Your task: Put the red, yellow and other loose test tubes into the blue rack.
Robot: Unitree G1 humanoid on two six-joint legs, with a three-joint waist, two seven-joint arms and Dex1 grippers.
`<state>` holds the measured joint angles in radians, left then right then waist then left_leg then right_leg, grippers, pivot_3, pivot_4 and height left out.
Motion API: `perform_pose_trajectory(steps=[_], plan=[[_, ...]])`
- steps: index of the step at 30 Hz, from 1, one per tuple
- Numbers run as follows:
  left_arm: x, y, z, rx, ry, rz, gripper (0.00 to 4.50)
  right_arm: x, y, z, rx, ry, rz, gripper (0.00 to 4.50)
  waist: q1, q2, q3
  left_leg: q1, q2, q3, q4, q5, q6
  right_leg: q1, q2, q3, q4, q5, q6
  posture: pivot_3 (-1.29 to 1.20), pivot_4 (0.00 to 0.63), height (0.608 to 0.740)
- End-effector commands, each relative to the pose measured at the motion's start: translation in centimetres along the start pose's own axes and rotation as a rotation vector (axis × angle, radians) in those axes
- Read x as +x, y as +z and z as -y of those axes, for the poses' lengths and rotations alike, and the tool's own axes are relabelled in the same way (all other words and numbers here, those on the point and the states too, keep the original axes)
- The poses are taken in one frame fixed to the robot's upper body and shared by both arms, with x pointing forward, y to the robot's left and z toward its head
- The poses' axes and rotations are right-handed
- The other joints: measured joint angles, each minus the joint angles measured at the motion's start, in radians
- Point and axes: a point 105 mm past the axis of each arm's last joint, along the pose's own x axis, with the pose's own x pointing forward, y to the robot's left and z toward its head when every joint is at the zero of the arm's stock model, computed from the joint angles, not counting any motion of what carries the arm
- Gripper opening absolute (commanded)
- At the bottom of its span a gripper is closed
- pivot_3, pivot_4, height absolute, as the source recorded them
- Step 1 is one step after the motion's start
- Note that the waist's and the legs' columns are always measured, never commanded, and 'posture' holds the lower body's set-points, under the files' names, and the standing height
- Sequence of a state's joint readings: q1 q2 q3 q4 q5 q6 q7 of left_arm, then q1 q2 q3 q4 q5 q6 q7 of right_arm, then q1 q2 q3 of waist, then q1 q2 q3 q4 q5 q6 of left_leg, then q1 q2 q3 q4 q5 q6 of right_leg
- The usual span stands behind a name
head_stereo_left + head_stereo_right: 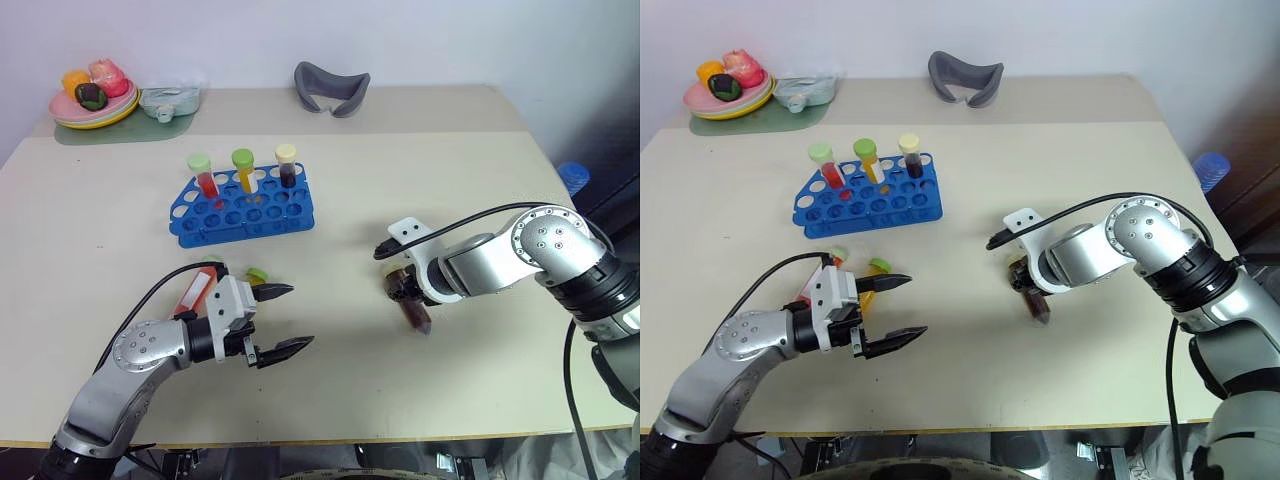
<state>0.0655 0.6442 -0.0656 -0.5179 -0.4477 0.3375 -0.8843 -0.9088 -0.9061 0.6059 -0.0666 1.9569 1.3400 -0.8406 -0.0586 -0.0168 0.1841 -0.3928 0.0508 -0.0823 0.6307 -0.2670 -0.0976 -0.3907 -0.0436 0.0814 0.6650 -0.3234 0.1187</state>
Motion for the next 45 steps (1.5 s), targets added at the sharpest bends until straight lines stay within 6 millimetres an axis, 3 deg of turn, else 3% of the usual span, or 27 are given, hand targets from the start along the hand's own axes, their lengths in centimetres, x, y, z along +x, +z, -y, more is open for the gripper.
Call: perform_pose_trajectory(steps=[1, 7, 11, 17, 20, 22, 24, 27, 34, 45], plan=[[0.1, 0.4, 0.4, 0.026, -0.015, 0.025, 4.50, 0.3, -0.4, -1.0, -0.008, 0.043, -0.006, 1.45, -0.002, 0.000, 0.000, 0.000, 0.000, 0.000, 0.000, 0.000, 0.000, 0.000, 0.000, 0.000, 0.000, 0.000, 0.000, 0.00, 0.150, 0.740], [-0.1, 0.2, 0.5, 0.026, -0.012, 0.024, 4.50, 0.0, 0.2, -1.2, -0.015, 0.041, 0.017, 1.45, -0.004, 0.000, 0.000, -0.001, 0.000, 0.000, -0.001, 0.000, 0.000, -0.001, 0.000, 0.000, 0.000, 0.000, 0.000, 0.00, 0.150, 0.740], [-0.2, 0.1, 0.3, 0.026, 0.003, 0.022, 4.50, -1.4, 2.3, -2.0, -0.076, 0.026, 0.104, 1.45, -0.010, 0.003, 0.002, -0.001, 0.000, 0.000, -0.001, 0.000, 0.000, -0.001, 0.000, 0.000, 0.000, 0.000, 0.000, 0.00, 0.150, 0.740], [-2.8, 0.6, -2.9, 0.005, 0.201, 0.039, 4.50, -5.7, 8.6, -4.7, -0.167, 0.132, 0.502, 1.45, -0.006, 0.008, 0.004, -0.014, 0.000, -0.001, 0.000, 0.000, 0.000, -0.015, 0.000, -0.001, 0.003, 0.000, 0.000, 0.00, 0.150, 0.740], [-5.0, 0.8, -4.8, -0.007, 0.336, 0.047, 4.50, -7.7, 11.8, -5.0, -0.228, 0.153, 0.779, 1.45, 0.002, 0.008, 0.004, -0.017, -0.001, -0.001, 0.001, 0.000, 0.000, -0.016, -0.001, -0.002, 0.001, 0.000, 0.001, 0.00, 0.150, 0.740], [-6.1, 0.9, -5.7, -0.009, 0.405, 0.049, 4.50, -8.1, 13.2, -5.1, -0.274, 0.153, 0.906, 1.45, 0.010, 0.007, 0.004, -0.017, -0.001, -0.001, 0.000, 0.000, 0.000, -0.016, -0.001, -0.002, 0.000, 0.000, 0.001, 0.00, 0.150, 0.740], [-6.9, 1.0, -6.6, -0.011, 0.473, 0.068, 4.50, -7.9, 14.7, -5.7, -0.326, 0.146, 1.031, 1.45, 0.014, 0.007, 0.004, -0.017, -0.001, -0.001, 0.001, 0.000, 0.000, -0.016, -0.001, -0.002, 0.000, 0.000, 0.001, 0.00, 0.150, 0.740], [-7.6, 1.2, -7.9, -0.027, 0.575, 0.118, 4.50, -7.7, 17.0, -8.3, -0.374, 0.167, 1.242, 1.45, 0.010, 0.007, 0.004, -0.016, -0.001, 0.000, 0.001, 0.000, -0.001, -0.016, -0.001, -0.002, 0.001, 0.000, 0.001, 0.00, 0.150, 0.740], [-7.9, 0.9, -9.1, -0.029, 0.683, 0.168, 4.50, -6.1, 19.1, -10.7, -0.265, 0.211, 1.425, 1.45, 0.006, 0.007, 0.004, -0.016, -0.001, 0.000, 0.001, 0.002, -0.004, -0.017, -0.003, -0.002, 0.003, 0.000, 0.001, 0.00, 0.150, 0.740], [-6.9, 1.4, -9.2, -0.045, 0.716, 0.229, 4.50, -3.0, 19.0, -9.6, -0.143, 0.149, 1.475, 1.45, -0.006, 0.007, 0.004, -0.015, -0.001, -0.001, 0.001, 0.004, -0.006, -0.017, -0.002, -0.002, 0.006, 0.001, 0.001, 0.00, 0.150, 0.740]])
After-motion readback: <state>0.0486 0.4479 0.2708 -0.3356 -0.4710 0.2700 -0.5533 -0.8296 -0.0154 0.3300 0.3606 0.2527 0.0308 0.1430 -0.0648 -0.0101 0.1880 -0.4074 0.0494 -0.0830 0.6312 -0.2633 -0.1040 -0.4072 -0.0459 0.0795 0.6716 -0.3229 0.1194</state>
